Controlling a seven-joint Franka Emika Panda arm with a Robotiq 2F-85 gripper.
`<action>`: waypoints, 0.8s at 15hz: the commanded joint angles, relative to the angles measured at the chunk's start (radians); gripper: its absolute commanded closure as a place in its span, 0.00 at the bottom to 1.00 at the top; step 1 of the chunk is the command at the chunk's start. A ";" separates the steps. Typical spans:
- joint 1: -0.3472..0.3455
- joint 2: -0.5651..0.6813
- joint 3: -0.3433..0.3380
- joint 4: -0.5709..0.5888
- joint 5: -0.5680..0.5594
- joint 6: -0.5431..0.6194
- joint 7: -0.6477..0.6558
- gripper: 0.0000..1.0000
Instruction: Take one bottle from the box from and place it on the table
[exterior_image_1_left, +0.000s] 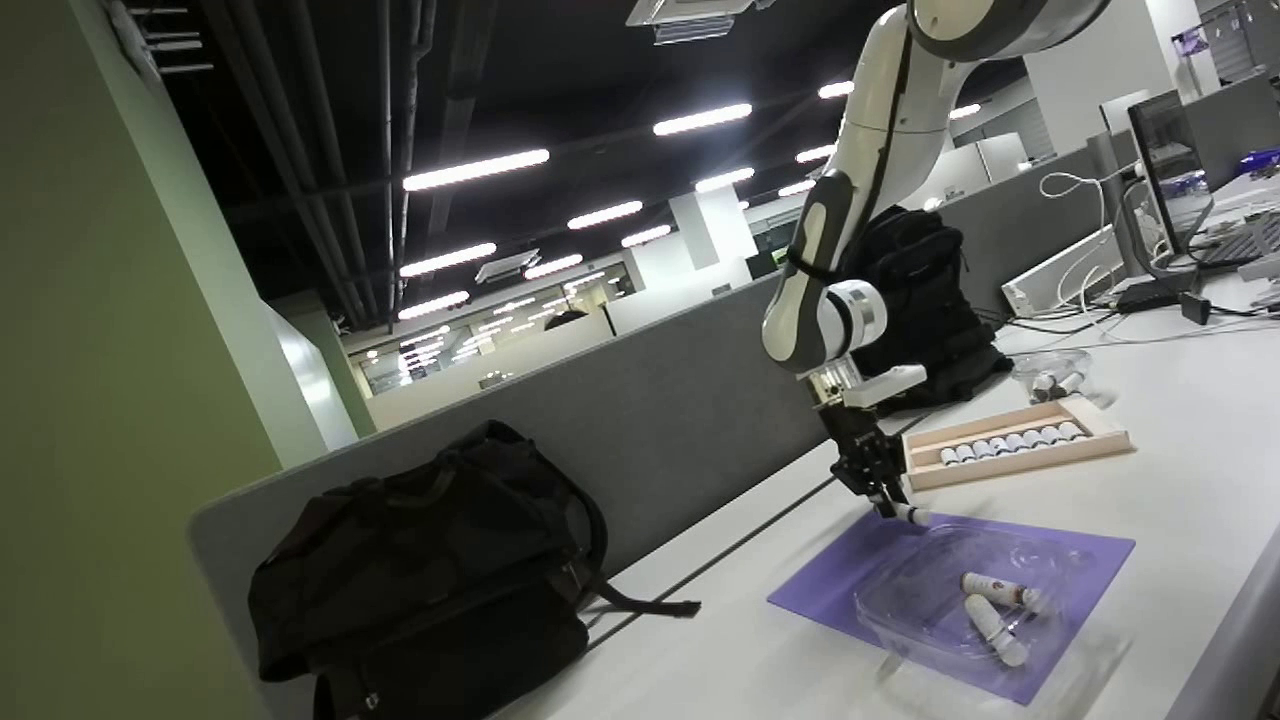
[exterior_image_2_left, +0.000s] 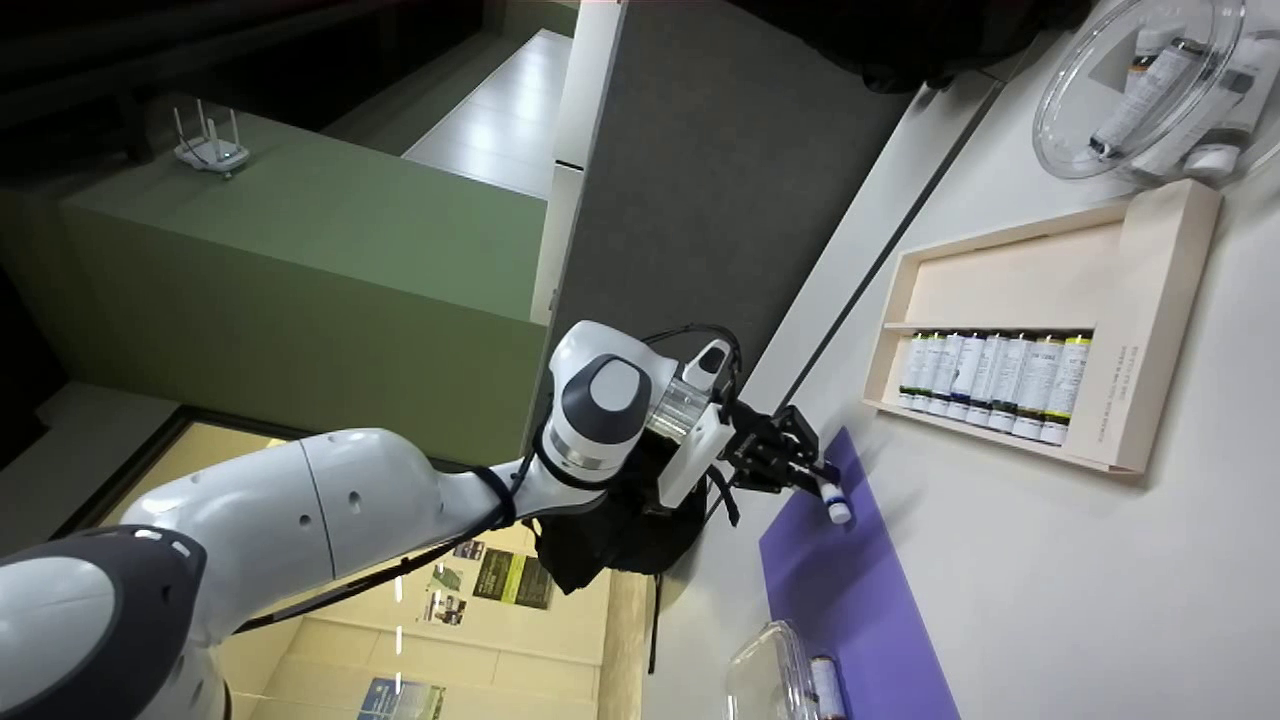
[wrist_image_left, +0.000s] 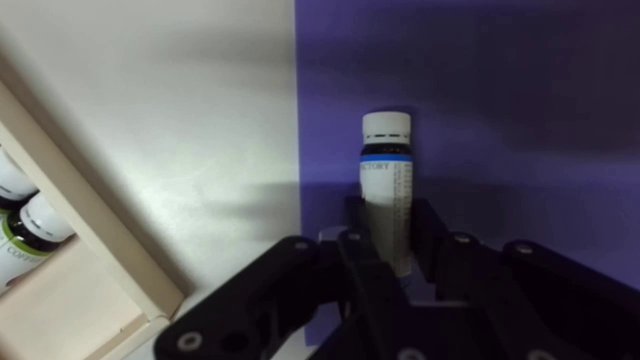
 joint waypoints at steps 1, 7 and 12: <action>-0.004 -0.002 0.001 0.004 -0.017 -0.027 0.013 0.93; -0.016 -0.039 0.006 -0.017 -0.004 -0.054 0.010 0.31; -0.032 -0.058 0.011 -0.012 0.016 -0.027 -0.003 0.22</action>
